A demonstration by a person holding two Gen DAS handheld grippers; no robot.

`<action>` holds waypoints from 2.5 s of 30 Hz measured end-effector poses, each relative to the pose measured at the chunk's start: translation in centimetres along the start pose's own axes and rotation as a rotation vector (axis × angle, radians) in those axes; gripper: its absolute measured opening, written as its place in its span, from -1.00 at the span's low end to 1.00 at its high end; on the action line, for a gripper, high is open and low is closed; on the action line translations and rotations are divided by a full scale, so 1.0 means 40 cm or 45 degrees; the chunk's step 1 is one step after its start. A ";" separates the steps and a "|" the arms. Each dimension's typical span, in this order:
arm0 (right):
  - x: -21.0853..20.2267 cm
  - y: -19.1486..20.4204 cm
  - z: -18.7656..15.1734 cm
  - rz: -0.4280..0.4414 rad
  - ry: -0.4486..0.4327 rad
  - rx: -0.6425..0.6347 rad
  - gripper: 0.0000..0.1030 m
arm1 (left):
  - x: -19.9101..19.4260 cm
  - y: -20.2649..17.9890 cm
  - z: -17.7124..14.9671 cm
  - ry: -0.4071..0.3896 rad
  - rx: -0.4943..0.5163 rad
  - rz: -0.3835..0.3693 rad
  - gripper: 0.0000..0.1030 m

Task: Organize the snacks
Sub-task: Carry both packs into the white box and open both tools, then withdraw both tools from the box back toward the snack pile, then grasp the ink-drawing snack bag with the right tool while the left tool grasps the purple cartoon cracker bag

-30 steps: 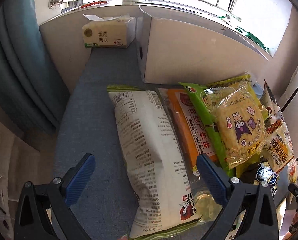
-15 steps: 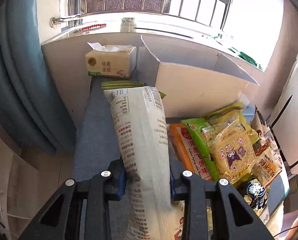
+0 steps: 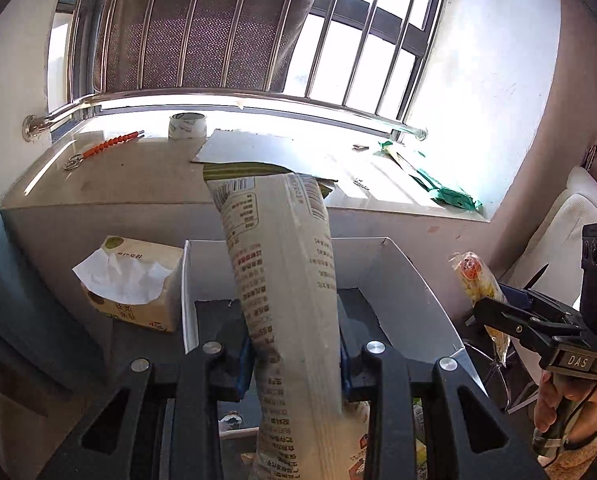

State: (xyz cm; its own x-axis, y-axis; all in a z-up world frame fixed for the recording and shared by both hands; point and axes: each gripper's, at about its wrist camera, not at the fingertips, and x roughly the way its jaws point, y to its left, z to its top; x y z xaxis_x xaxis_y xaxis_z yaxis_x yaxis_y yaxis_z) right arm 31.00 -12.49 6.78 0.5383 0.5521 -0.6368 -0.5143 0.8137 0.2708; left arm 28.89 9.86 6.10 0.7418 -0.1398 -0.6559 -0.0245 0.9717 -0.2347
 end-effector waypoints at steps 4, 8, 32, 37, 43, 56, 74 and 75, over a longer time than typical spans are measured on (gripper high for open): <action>0.100 -0.037 0.047 0.009 0.088 0.090 0.64 | 0.109 0.005 0.028 0.118 0.001 -0.011 0.09; 0.089 -0.059 0.041 -0.040 0.058 0.141 1.00 | 0.085 0.018 -0.001 0.077 0.020 0.039 0.99; -0.321 0.106 -0.339 0.085 -0.243 -0.119 1.00 | -0.352 -0.083 -0.418 -0.239 0.169 -0.020 1.00; -0.361 0.067 -0.479 0.040 -0.245 -0.043 1.00 | -0.356 -0.056 -0.556 -0.181 0.061 -0.107 1.00; -0.376 0.014 -0.621 0.033 -0.157 0.079 1.00 | -0.349 -0.034 -0.683 -0.113 -0.045 -0.163 1.00; -0.328 -0.039 -0.680 0.074 -0.088 0.242 1.00 | -0.319 -0.055 -0.717 -0.051 -0.073 -0.162 0.99; -0.065 -0.198 -0.537 0.165 0.178 0.501 1.00 | -0.308 -0.025 -0.721 -0.015 -0.128 -0.141 0.99; -0.050 -0.197 -0.533 0.146 0.198 0.481 1.00 | -0.309 -0.018 -0.723 -0.013 -0.140 -0.140 0.99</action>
State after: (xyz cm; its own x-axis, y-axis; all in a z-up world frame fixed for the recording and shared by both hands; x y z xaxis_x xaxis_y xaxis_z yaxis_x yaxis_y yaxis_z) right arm 19.76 -23.90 -9.46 0.3698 0.6327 -0.6804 -0.2691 0.7738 0.5734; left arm 0.36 5.38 -6.35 0.7508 -0.2420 -0.6146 -0.0153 0.9238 -0.3825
